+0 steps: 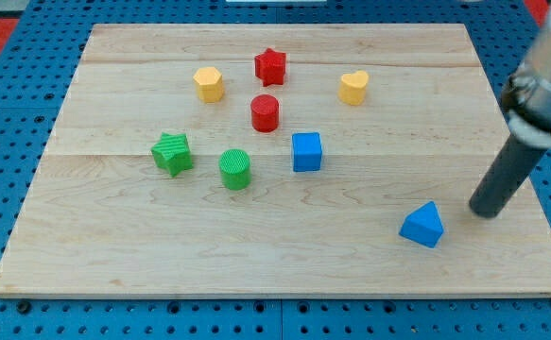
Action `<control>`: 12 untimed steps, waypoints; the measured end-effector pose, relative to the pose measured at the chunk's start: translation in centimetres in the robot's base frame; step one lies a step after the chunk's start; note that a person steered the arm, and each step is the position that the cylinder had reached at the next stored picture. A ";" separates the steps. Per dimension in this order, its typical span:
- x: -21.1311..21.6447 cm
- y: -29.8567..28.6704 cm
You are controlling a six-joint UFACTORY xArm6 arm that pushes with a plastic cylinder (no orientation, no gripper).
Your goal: Move blue cube above the triangle
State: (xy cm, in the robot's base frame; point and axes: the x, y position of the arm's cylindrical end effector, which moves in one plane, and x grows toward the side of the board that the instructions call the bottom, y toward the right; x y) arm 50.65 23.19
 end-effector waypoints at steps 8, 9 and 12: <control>-9.4 -26.1; -7.2 -21.3; -5.1 -21.4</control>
State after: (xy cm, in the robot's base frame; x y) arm 45.57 1.84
